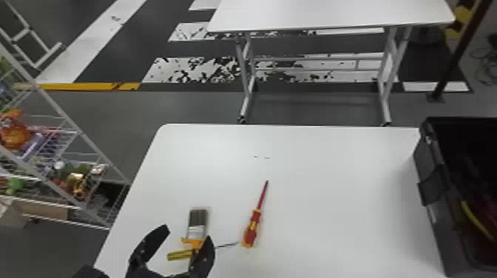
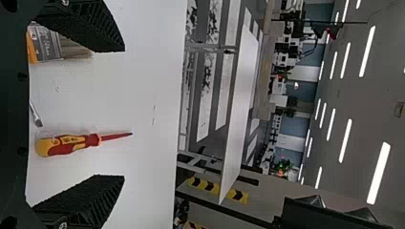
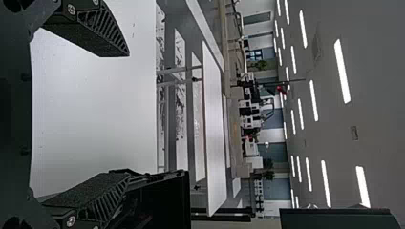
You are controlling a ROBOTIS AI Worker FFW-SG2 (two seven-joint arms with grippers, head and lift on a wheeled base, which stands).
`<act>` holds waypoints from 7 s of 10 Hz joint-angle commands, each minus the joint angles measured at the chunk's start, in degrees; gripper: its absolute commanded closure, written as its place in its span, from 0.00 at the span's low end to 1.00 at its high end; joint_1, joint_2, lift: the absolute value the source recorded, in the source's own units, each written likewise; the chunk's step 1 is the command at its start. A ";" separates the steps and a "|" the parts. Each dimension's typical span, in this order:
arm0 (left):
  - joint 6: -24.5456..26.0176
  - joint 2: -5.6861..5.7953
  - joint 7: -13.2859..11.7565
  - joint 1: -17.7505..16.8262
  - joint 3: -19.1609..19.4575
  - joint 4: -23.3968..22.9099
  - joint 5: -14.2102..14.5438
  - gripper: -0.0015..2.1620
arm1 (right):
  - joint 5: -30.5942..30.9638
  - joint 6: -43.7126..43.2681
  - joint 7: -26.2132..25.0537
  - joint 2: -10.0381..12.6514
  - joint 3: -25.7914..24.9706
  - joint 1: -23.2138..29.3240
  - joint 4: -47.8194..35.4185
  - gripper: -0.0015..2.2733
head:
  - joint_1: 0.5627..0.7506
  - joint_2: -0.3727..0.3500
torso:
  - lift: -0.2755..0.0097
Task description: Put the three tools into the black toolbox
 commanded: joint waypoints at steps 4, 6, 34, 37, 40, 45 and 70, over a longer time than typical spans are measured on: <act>-0.18 0.00 -0.24 0.26 0.00 -0.53 0.00 0.03 | 0.00 0.00 0.00 0.00 0.00 0.08 -0.21 0.05 | 0.70 0.78 | 0.79; -0.18 0.00 -0.59 0.34 0.00 -0.88 0.00 0.03 | 0.00 0.00 0.00 0.00 0.00 0.25 -0.39 0.05 | 0.70 0.78 | 0.79; -5.98 3.96 -34.96 -11.61 26.19 22.59 -0.70 0.03 | 1.23 -6.50 0.00 -0.09 0.79 0.87 1.72 0.05 | 0.70 1.00 | 0.79; -3.69 6.24 -38.21 -11.70 26.89 22.15 -2.72 0.03 | 0.53 -9.14 0.00 -0.26 0.79 0.25 3.57 0.05 | 0.70 1.00 | 0.79; -5.98 5.01 -37.15 -12.93 23.11 23.38 -5.80 0.03 | -0.09 -9.67 0.00 -1.41 0.70 -0.62 3.92 0.05 | 0.70 1.00 | 0.79; -15.29 2.64 -33.73 -17.85 16.26 34.45 -8.08 0.03 | 0.53 -11.07 0.00 -1.41 0.09 0.96 2.16 0.05 | 0.70 1.00 | 0.79; -24.08 -0.61 -30.30 -20.93 5.97 45.53 -9.58 0.04 | 0.53 -14.24 0.00 -1.49 -0.61 2.10 1.46 0.04 | 0.70 0.86 | 0.79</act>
